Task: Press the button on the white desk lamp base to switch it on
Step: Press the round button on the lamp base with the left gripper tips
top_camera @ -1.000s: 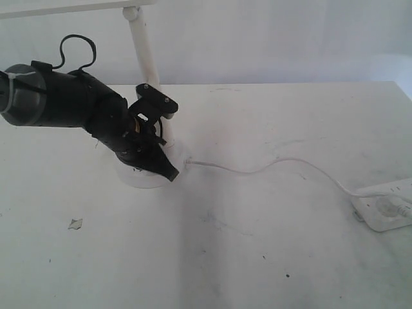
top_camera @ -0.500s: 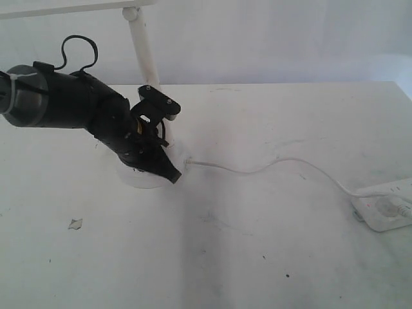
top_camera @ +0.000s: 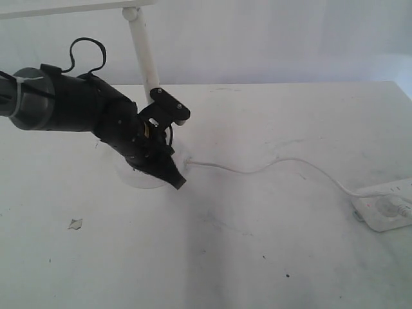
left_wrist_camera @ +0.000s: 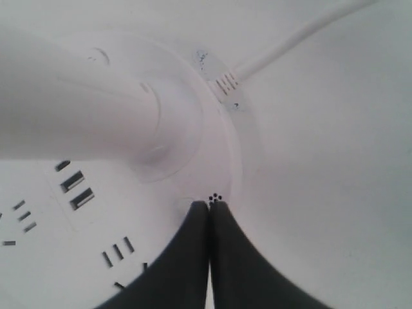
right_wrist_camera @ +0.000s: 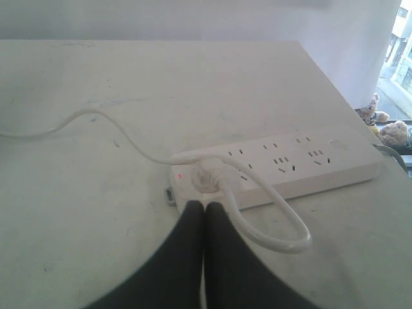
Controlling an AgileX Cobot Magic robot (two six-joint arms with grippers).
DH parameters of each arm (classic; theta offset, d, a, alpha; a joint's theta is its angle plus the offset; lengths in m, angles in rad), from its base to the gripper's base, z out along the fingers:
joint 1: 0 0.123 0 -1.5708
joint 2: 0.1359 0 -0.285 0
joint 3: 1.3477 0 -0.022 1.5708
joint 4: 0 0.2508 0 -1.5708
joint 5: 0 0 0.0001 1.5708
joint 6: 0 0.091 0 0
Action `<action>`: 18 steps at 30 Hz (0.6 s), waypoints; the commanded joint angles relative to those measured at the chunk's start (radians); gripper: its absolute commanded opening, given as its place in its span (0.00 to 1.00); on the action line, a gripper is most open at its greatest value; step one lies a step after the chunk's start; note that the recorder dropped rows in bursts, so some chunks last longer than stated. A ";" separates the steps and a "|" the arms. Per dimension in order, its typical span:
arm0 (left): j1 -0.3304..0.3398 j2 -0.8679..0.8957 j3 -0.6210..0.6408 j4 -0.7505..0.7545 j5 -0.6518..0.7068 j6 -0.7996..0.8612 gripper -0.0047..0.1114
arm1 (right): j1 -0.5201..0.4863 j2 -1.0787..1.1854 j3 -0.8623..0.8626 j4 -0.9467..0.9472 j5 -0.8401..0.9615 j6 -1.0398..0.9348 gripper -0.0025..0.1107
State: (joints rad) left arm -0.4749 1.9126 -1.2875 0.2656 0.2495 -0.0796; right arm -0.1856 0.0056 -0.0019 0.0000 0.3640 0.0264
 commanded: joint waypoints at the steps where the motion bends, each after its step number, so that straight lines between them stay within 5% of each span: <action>1: 0.013 0.005 0.001 0.005 -0.019 -0.021 0.04 | 0.005 -0.006 0.002 0.000 -0.013 0.002 0.02; 18: 0.013 0.049 0.001 0.005 -0.021 -0.020 0.04 | 0.005 -0.006 0.002 0.000 -0.013 0.023 0.02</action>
State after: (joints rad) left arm -0.4645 1.9519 -1.2875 0.2764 0.2021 -0.0929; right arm -0.1856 0.0056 -0.0019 0.0000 0.3640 0.0416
